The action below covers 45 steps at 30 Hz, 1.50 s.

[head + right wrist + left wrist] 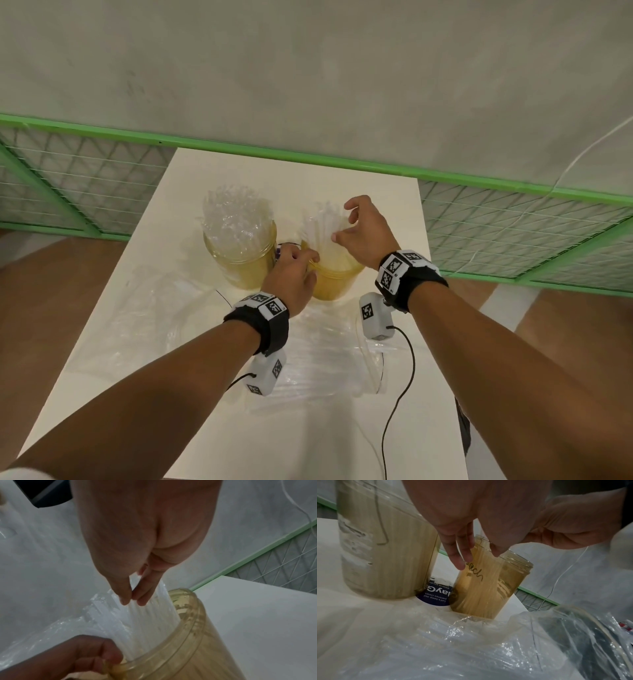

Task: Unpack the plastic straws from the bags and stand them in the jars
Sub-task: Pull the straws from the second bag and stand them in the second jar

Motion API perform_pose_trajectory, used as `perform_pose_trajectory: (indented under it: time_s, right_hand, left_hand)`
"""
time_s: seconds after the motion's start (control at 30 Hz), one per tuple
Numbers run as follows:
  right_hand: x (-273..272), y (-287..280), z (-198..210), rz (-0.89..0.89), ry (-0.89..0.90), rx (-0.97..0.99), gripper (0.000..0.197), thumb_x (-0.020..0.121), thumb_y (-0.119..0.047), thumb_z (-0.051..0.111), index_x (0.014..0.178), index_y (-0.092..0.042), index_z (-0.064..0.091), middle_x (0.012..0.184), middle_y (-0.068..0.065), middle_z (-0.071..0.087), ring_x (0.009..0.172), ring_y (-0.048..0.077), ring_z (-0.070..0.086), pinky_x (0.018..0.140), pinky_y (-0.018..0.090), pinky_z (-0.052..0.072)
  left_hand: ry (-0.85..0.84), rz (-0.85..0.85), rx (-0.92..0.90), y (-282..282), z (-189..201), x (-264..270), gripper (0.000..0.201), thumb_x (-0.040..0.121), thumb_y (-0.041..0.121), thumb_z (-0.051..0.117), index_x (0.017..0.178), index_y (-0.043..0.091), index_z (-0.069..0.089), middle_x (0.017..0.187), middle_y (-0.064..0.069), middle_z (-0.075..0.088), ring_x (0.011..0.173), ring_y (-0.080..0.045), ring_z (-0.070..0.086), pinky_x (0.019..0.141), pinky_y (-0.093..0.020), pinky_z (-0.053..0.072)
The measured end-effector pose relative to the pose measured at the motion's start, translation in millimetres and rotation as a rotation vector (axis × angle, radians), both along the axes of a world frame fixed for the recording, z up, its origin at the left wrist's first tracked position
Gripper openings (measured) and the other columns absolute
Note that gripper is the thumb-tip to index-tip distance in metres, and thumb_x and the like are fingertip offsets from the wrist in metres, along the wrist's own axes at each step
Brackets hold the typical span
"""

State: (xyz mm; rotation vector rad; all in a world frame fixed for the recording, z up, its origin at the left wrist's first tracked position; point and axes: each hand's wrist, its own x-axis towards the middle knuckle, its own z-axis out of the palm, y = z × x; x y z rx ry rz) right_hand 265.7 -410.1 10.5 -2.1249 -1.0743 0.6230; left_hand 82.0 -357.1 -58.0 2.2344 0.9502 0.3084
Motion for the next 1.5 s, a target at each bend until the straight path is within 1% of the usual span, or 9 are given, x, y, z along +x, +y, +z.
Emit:
perform_pose_trajectory:
  time_s: [0.2,0.4,0.5,0.7,0.8,1.1,1.2,1.27,1.5]
  right_hand:
    - [-9,0,-14,0.214,-0.044,-0.098,0.012,0.094,-0.012,0.064,0.104,-0.018,0.059,0.099,0.001,0.069,0.093,0.022,0.068,0.083,0.034,0.054]
    - [0,-18,5,0.159,-0.016,0.064,0.038,0.095,-0.001,0.052,0.126,-0.021,0.06,0.117,-0.006,0.064,0.086,0.016,0.069,0.079,0.029,0.056]
    - [13,-34,16,0.016,-0.087,0.198,0.031,0.095,-0.011,0.059,0.123,-0.024,0.061,0.11,-0.005,0.062,0.075,0.018,0.066,0.072,0.025,0.055]
    - [13,-36,9,0.175,-0.281,-0.064,0.06,0.1,-0.029,0.061,0.153,-0.012,0.038,0.15,0.009,0.039,0.123,0.025,0.056,0.104,0.038,0.048]
    - [3,-21,0,0.077,-0.209,-0.225,0.074,0.097,-0.02,0.063,0.157,-0.007,0.022,0.151,0.017,0.033,0.127,0.033,0.053,0.102,0.037,0.046]
    - [-5,10,-17,-0.038,-0.074,-0.22,0.056,0.096,-0.021,0.068,0.142,-0.005,0.04,0.129,0.015,0.064,0.115,0.034,0.062,0.089,0.036,0.051]
    - [-4,17,-11,0.022,-0.184,-0.172,0.015,0.097,-0.022,0.066,0.104,-0.01,0.059,0.107,0.014,0.069,0.1,0.034,0.065,0.073,0.031,0.043]
    - [0,23,-7,0.06,-0.229,-0.167,0.013,0.096,-0.022,0.065,0.09,-0.011,0.059,0.1,0.014,0.07,0.093,0.034,0.066,0.071,0.033,0.046]
    - [26,7,5,0.193,-0.315,-0.264,0.064,0.085,-0.043,0.08,0.134,-0.009,0.056,0.128,0.007,0.061,0.114,0.027,0.059,0.095,0.037,0.048]
  left_hand:
    - [-0.036,0.005,0.065,-4,-3,4,0.038,0.093,0.021,0.06,0.13,0.017,0.053,0.151,0.005,0.021,0.126,-0.025,0.05,0.092,-0.043,0.053]
    - [-0.088,-0.042,0.009,-2,-13,-3,0.045,0.091,0.01,0.056,0.134,0.021,0.05,0.154,0.004,0.015,0.105,-0.019,0.059,0.089,-0.04,0.055]
    - [-0.11,-0.05,-0.028,-1,-14,-4,0.05,0.089,0.007,0.053,0.136,0.024,0.048,0.155,0.009,0.014,0.118,-0.021,0.055,0.097,-0.04,0.052]
    - [-0.047,-0.028,0.002,-2,-5,0,0.062,0.087,0.013,0.055,0.147,0.018,0.037,0.158,0.0,0.021,0.141,-0.027,0.036,0.109,-0.048,0.042]
    - [-0.051,-0.003,0.105,-4,3,3,0.063,0.084,0.006,0.057,0.144,0.007,0.037,0.153,-0.01,0.031,0.137,-0.031,0.037,0.11,-0.048,0.039]
    - [0.246,-0.175,0.143,20,32,31,0.068,0.093,0.016,0.045,0.157,0.014,0.02,0.166,-0.004,0.014,0.15,-0.026,0.015,0.116,-0.052,0.026]
    - [0.283,-0.178,0.137,21,33,32,0.07,0.098,0.03,0.047,0.158,0.014,0.016,0.166,-0.003,0.011,0.151,-0.024,0.012,0.117,-0.05,0.024]
    - [0.296,-0.181,0.146,21,30,31,0.074,0.098,0.04,0.049,0.158,0.014,0.014,0.166,-0.003,0.01,0.151,-0.023,0.01,0.118,-0.051,0.024]
    - [0.251,-0.19,0.182,17,22,31,0.063,0.103,0.035,0.045,0.155,0.007,0.024,0.166,-0.008,0.009,0.151,-0.028,0.009,0.118,-0.052,0.025]
